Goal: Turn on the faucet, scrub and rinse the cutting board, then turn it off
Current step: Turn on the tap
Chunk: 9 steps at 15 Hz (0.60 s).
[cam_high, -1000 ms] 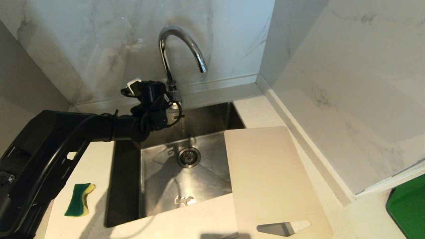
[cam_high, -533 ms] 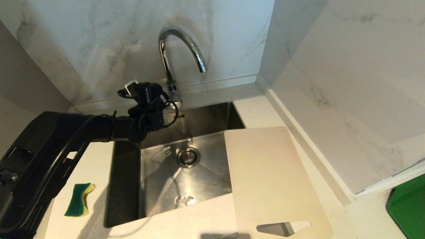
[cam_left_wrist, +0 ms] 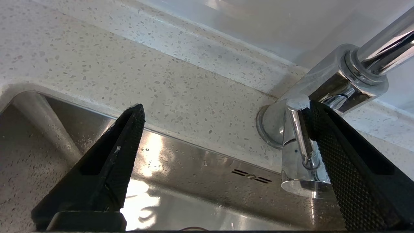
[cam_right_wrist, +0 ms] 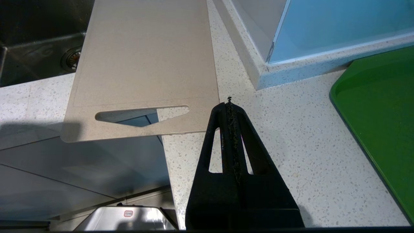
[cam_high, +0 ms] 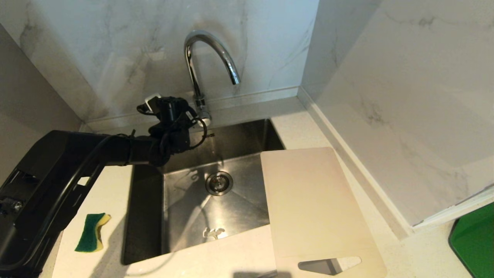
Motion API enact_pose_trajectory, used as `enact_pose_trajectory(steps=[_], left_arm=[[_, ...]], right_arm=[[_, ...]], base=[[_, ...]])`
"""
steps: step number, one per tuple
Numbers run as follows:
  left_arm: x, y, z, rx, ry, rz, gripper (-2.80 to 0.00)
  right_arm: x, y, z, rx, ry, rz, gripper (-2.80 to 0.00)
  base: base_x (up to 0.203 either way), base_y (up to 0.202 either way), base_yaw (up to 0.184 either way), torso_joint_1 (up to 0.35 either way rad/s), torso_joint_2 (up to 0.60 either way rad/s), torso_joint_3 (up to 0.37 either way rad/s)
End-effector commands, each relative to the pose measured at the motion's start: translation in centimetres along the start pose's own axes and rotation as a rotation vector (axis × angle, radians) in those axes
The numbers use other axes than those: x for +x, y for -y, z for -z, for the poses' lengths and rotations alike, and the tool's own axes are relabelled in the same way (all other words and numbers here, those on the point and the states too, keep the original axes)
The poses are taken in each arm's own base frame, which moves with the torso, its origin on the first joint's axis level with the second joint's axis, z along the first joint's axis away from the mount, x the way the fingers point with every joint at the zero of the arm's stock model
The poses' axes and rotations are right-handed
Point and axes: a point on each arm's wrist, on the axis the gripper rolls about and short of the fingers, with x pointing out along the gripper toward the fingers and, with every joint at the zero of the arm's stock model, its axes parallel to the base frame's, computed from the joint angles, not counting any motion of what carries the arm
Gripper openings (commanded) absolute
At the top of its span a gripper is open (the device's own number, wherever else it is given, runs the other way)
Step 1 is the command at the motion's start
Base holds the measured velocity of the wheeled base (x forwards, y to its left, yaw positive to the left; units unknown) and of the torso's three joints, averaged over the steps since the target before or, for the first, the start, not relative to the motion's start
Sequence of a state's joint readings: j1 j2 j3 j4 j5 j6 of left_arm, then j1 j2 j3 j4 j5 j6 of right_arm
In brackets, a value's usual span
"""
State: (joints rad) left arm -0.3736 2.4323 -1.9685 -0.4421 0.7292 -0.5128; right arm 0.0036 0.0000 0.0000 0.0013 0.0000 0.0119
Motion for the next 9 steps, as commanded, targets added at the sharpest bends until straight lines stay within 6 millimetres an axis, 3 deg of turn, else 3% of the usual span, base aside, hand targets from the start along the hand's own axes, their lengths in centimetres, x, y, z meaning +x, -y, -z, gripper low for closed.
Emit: enact_pose_trajectory(steps=[1,9], left_arm=[[0.2,-0.2,0.0,-0.001,0.003,-0.011,0.00],[-1.0,-0.2,-0.5,-0.021,-0.123,-0.029,0.00]], right_arm=[[0.0,0.0,0.0,0.000,-0.002,-0.001,-2.80],[0.0,0.0,0.0,0.000,-0.002,-0.001,-2.80]], base=[[0.000,0.000,0.000,0.000,0.00,0.000],[0.000,0.000,0.000,0.000,0.00,0.000]])
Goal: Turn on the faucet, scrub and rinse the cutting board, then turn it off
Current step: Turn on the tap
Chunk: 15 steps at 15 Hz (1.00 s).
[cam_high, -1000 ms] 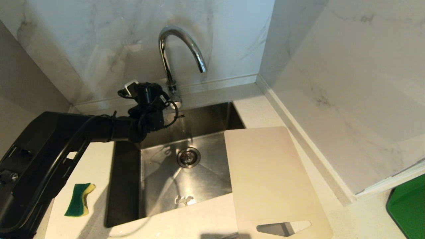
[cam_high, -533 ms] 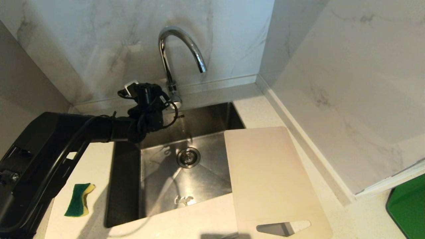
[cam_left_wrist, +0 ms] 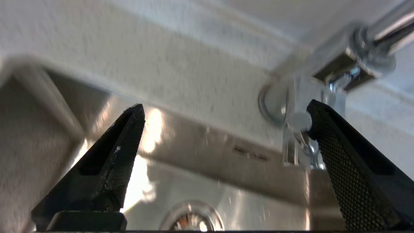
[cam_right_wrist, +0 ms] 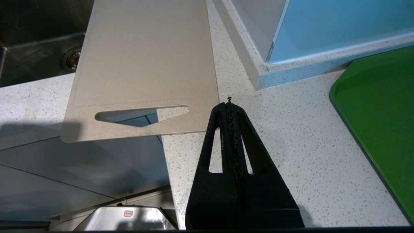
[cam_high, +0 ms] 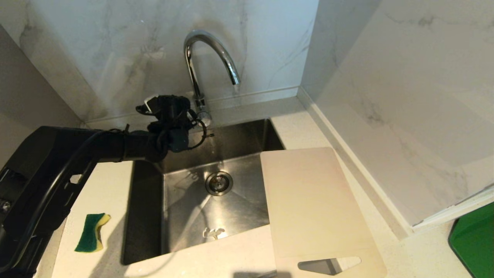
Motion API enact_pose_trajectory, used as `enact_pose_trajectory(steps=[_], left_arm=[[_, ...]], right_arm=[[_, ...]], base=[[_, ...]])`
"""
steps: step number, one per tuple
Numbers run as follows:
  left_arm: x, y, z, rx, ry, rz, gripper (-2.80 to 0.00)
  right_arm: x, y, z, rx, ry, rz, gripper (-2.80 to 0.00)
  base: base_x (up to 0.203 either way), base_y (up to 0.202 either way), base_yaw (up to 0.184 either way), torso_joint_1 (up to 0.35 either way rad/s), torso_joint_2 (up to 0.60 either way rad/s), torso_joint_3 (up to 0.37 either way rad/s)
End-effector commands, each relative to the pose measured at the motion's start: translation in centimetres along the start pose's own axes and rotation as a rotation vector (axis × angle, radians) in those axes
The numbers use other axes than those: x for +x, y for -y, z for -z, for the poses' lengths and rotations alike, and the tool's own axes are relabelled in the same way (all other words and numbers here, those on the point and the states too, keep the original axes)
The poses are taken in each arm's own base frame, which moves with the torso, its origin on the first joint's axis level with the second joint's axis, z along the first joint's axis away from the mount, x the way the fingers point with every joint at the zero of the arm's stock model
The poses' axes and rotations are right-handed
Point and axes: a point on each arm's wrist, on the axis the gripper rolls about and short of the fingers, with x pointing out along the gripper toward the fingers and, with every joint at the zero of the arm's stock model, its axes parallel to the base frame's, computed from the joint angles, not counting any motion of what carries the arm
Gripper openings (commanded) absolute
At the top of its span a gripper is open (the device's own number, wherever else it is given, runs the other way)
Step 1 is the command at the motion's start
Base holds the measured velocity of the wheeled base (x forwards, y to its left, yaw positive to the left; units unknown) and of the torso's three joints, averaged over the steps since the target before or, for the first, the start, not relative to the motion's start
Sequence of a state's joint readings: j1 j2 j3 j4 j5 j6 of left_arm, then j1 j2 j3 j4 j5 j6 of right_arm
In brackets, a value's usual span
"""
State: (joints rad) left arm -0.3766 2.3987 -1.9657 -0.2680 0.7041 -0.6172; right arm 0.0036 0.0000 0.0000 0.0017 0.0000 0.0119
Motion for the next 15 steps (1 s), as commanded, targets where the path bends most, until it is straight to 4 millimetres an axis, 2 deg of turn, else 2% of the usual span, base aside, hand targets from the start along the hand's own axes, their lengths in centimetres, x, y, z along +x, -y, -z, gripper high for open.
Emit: enact_pose_trajectory(steps=[1,15], left_arm=[[-0.41,0.11,-0.24,-0.014,-0.029,0.006,0.00],[-1.32,0.21,0.17,-0.032,-0.120,0.005,0.00]], right_arm=[[0.01,0.00,0.04,0.000,-0.001,-0.001,-2.80],[0.01,0.00,0.02,0.000,-0.001,-0.001,-2.80]], base=[[0.000,0.000,0.000,0.000,0.00,0.000],[0.000,0.000,0.000,0.000,0.00,0.000]])
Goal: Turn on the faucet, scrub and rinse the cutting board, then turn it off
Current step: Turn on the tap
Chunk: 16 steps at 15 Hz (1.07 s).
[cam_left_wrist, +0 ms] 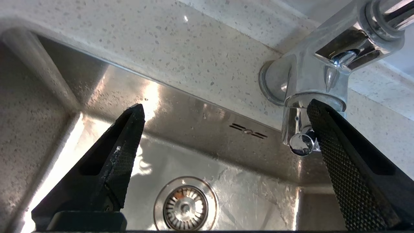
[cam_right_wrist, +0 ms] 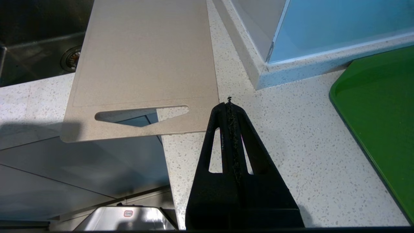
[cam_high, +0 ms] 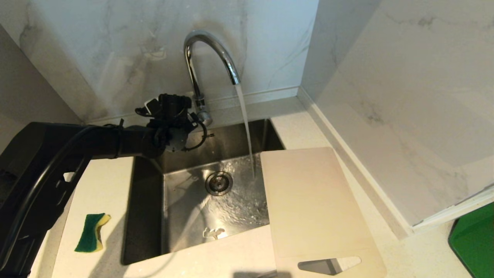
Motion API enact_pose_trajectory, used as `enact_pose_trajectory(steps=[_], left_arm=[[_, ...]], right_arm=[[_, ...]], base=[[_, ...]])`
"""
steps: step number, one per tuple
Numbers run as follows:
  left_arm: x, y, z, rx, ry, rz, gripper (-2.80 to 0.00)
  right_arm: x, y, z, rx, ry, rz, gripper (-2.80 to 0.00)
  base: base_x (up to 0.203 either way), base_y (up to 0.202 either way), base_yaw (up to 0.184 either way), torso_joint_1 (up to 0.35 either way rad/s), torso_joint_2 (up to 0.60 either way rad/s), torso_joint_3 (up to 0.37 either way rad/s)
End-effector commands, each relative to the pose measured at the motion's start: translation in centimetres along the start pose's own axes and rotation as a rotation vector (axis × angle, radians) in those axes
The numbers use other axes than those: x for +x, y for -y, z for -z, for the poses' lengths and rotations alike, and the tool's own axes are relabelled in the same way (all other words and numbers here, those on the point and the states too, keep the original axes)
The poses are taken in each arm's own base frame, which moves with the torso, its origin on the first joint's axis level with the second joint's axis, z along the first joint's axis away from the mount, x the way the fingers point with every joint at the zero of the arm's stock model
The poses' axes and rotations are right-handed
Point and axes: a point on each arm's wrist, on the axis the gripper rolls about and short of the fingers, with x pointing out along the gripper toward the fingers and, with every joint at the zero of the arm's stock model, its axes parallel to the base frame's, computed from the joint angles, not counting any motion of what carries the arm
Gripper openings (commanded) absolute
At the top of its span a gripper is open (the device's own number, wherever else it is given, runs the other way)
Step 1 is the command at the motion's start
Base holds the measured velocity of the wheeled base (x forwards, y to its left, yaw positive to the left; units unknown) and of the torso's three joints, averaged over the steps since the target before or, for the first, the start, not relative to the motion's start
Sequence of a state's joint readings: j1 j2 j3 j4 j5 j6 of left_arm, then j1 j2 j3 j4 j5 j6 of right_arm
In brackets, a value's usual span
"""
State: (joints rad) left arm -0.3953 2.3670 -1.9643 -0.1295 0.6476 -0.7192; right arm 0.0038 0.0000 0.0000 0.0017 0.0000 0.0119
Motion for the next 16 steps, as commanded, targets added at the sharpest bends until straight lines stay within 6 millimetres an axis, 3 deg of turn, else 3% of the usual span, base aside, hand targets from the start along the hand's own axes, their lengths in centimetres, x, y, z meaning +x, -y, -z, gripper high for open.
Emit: enact_pose_trajectory(steps=[1,8,16], left_arm=[[0.0,-0.1,0.1,-0.004,-0.012,-0.002,0.00],[-1.1,0.7,-1.8,-0.046,0.012,0.039,0.00],[-6.1,2.4,-9.0,-0.125,0.087,0.168,0.00]], right_arm=[[0.0,0.0,0.0,0.000,-0.001,-0.001,-2.80],[0.0,0.0,0.0,0.000,0.000,0.000,-2.80],[0.0,0.0,0.0,0.000,-0.001,0.000,-2.80]], base=[[0.000,0.000,0.000,0.000,0.00,0.000],[0.000,0.000,0.000,0.000,0.00,0.000],[0.000,0.000,0.000,0.000,0.00,0.000]])
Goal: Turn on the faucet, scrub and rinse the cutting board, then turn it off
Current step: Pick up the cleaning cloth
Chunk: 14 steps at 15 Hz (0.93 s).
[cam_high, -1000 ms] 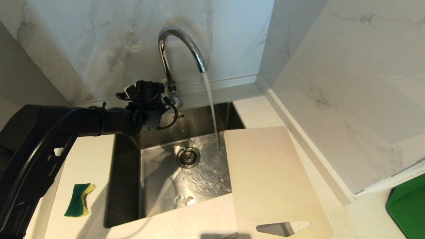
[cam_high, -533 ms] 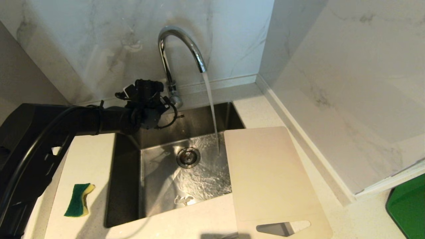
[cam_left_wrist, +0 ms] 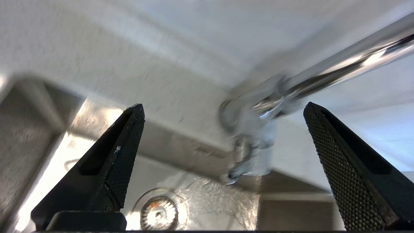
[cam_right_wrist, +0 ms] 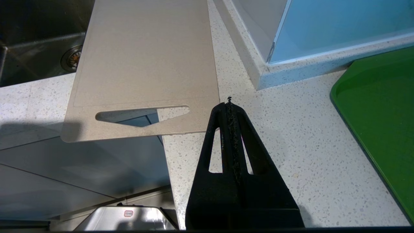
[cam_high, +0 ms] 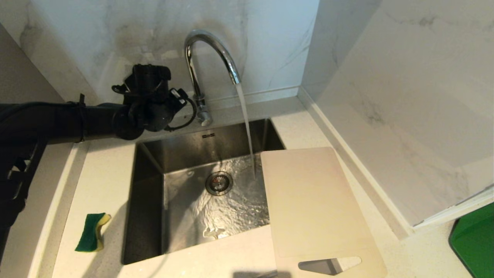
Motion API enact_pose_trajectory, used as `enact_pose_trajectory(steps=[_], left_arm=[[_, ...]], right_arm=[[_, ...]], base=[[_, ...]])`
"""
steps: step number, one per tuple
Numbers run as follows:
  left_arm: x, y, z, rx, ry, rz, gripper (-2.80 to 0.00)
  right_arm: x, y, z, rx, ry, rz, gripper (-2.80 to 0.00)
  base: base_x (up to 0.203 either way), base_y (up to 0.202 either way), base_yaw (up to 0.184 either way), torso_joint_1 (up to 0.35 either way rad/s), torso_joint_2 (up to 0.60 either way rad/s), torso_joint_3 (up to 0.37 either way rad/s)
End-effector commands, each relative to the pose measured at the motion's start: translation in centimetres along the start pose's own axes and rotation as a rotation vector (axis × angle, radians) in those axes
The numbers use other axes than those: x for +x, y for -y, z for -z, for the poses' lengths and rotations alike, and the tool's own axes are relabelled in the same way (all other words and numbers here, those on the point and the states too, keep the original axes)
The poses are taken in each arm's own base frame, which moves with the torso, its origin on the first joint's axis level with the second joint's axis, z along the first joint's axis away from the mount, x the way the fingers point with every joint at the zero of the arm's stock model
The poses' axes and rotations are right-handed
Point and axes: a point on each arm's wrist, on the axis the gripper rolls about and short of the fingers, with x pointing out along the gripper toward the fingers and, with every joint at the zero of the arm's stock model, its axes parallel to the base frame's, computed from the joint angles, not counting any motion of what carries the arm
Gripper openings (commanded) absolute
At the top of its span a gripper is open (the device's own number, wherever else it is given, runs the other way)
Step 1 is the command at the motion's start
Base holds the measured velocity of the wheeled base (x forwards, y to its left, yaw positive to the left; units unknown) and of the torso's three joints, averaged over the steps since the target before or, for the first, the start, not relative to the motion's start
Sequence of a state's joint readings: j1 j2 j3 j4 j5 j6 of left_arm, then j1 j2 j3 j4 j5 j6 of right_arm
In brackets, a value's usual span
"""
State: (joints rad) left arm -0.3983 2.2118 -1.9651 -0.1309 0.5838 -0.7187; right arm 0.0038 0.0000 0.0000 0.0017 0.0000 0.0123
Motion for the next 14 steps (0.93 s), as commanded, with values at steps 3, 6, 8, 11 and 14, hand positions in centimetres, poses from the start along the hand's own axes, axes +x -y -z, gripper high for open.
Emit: enact_pose_trajectory(steps=[3,6,8,11,14], left_arm=[[-3.0,1.0,-4.8,-0.025,0.049,0.043,0.00],[-5.0,0.2,-8.4,0.010,0.032,0.057,0.00],[-6.6,-0.6,-11.3,0.035,0.033,0.062,0.00],[-9.8,-1.8,-13.7,0.116,-0.028,0.068,-2.80],[-13.7,-3.7,-16.1,0.217,-0.115,0.079,-2.80]], right_arm=[[0.0,0.0,0.0,0.000,-0.001,-0.001,-2.80],[0.0,0.0,0.0,0.000,-0.001,-0.001,-2.80],[0.0,0.0,0.0,0.000,-0.002,-0.001,-2.80],[0.0,0.0,0.0,0.000,-0.001,-0.001,-2.80],[0.0,0.0,0.0,0.000,-0.001,-0.001,-2.80]], base=[[0.000,0.000,0.000,0.000,0.00,0.000],[0.000,0.000,0.000,0.000,0.00,0.000],[0.000,0.000,0.000,0.000,0.00,0.000],[0.000,0.000,0.000,0.000,0.00,0.000],[0.000,0.000,0.000,0.000,0.00,0.000]])
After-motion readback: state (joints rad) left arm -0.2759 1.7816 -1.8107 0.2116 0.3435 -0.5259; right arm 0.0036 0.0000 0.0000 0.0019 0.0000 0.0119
